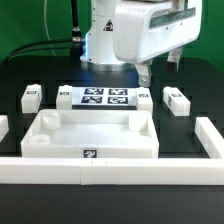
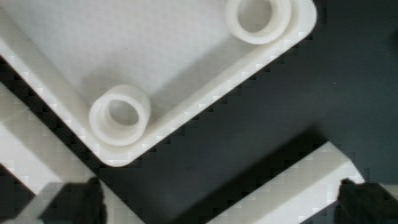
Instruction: Assemble desk
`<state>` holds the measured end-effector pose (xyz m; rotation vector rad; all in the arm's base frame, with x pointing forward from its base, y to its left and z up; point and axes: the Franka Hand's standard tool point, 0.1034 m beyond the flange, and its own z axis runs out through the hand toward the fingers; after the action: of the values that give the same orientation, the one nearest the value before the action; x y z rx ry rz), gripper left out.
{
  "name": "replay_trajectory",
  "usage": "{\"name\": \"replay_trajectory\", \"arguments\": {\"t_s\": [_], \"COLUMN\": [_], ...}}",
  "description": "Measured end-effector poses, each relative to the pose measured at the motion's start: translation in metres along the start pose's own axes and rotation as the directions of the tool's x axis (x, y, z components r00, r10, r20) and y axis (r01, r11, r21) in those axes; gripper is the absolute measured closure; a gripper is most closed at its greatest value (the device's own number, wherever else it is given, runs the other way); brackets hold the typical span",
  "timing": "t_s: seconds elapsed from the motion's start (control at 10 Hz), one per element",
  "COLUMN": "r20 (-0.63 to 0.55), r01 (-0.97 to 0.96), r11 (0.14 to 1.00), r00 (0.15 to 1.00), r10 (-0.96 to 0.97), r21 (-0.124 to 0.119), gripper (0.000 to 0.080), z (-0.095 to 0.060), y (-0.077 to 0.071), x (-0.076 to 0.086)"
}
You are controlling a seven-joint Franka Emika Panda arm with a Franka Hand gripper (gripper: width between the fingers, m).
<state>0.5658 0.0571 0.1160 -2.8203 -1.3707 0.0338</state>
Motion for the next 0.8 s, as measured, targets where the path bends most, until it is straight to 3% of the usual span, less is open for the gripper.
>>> {"name": "replay_trajectory", "arguments": {"t_s": [0.5,0.7,0.8], "r20": [0.000,-0.022,-0.016], "r01": [0.000,0.000,0.005], "r11": [1.000,1.000,1.000], "r00": [1.000,1.000,1.000], "r10": [0.000,-0.001,-0.006], "r21": [0.000,-0.020,-0.018], "gripper": [0.0150,0.0150,0.0150], "z": [0.0001,-0.0012,0.0031], "y": [0.0000,0.0030,0.0000], "x": [0.0000,0.0036,0.0004]}}
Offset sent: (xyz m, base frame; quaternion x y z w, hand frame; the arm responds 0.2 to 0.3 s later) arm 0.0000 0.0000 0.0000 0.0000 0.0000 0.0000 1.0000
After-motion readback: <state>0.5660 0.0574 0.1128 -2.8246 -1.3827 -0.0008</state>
